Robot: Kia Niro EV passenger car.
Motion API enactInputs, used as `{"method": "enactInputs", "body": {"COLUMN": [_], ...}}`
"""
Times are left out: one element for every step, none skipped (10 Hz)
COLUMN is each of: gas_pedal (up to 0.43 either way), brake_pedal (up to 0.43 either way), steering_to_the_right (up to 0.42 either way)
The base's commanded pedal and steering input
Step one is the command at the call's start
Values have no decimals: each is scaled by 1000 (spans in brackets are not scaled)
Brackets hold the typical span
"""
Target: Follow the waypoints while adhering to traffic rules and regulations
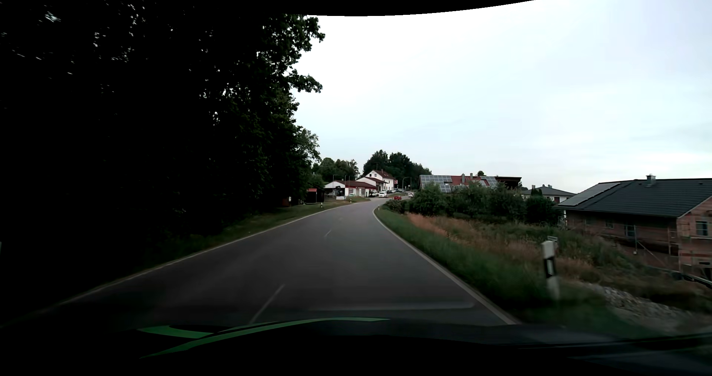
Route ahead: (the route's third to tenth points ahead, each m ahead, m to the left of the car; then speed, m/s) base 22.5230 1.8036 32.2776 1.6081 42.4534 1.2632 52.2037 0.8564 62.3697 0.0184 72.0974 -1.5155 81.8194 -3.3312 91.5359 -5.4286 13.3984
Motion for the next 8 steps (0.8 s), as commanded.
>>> {"method": "enactInputs", "body": {"gas_pedal": [39,39,39,39,39,39,39,39], "brake_pedal": [0,0,0,0,0,0,0,0], "steering_to_the_right": [1,2,2,2,2,2,2,2]}}
